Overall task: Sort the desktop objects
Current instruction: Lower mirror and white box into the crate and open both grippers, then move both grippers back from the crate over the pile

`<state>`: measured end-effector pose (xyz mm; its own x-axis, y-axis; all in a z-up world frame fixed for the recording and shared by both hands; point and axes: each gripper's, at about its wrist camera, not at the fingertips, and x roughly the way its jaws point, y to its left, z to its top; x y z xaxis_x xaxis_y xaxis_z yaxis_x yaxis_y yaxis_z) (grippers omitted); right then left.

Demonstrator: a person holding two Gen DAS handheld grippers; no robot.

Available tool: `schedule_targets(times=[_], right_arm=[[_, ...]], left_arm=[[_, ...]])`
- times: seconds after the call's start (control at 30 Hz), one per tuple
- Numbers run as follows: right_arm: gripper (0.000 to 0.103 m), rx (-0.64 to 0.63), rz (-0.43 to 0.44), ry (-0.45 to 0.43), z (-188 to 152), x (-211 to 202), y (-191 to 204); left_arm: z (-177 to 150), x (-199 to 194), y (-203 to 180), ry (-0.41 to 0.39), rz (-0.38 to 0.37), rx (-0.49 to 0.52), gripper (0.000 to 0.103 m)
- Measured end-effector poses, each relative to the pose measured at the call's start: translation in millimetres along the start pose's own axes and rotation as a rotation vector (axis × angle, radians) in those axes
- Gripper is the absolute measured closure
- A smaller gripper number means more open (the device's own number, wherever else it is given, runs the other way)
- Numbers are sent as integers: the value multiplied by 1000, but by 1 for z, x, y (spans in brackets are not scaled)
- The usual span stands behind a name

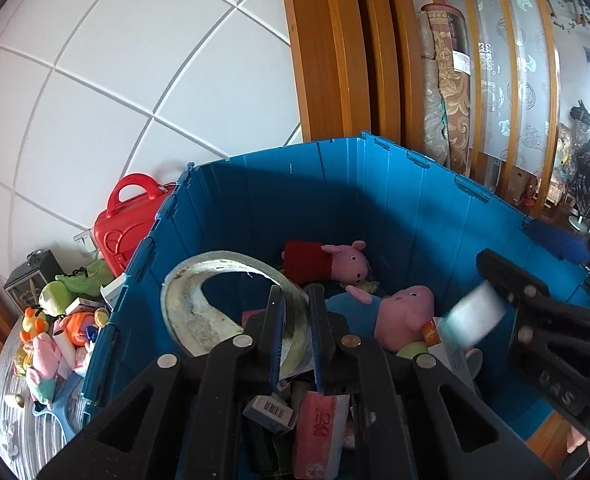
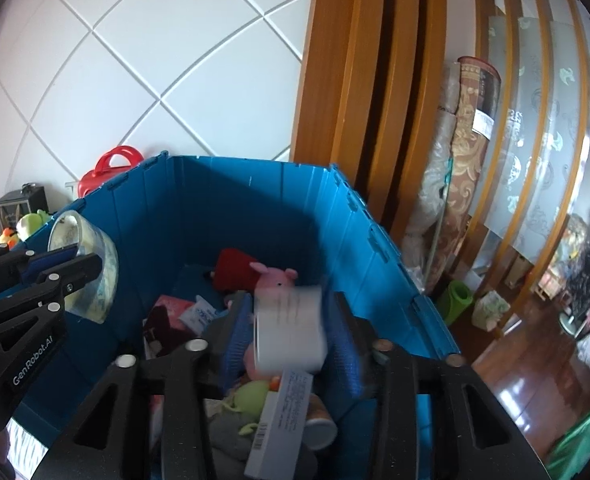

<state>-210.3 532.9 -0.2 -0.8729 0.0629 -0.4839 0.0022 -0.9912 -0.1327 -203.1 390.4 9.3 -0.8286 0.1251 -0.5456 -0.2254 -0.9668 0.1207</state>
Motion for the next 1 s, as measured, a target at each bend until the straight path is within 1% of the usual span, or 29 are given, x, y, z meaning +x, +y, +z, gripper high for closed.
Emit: schedule_targets(times=[0.03,0.07,0.1,0.13,0.2,0.23,0.27,0.37,0.67,1.0], right_arm=[[25,1,3,-6,0,-1,1],[12,1,8,-14,0,-3,0],[11,0,8,-24,1,-5,1],[11,-3,6,-39,2,-7,1],[7,-7,7,-58,4,-10,3],[3,-8,8,-65,5,-11,4],[0,-8,5,-70,5,-13,5],[0,-12,15,-76,7,-15,5],[0,-28,17,-109,7,-29,11],[0,-54,36,-91,3,-28,22]], left_arm=[[-1,-1,0,0,19,7,85],[-1,-3,0,-10,38,15,82],[-2,-5,1,-19,49,18,71],[-3,-8,2,-31,54,17,54],[-3,-16,6,-67,79,10,31],[-4,-19,7,-83,100,12,26],[-5,-22,9,-90,104,10,25],[-5,-26,18,-90,85,-27,24],[-12,-37,33,-106,113,-57,24],[-21,-45,47,-105,133,-106,24]])
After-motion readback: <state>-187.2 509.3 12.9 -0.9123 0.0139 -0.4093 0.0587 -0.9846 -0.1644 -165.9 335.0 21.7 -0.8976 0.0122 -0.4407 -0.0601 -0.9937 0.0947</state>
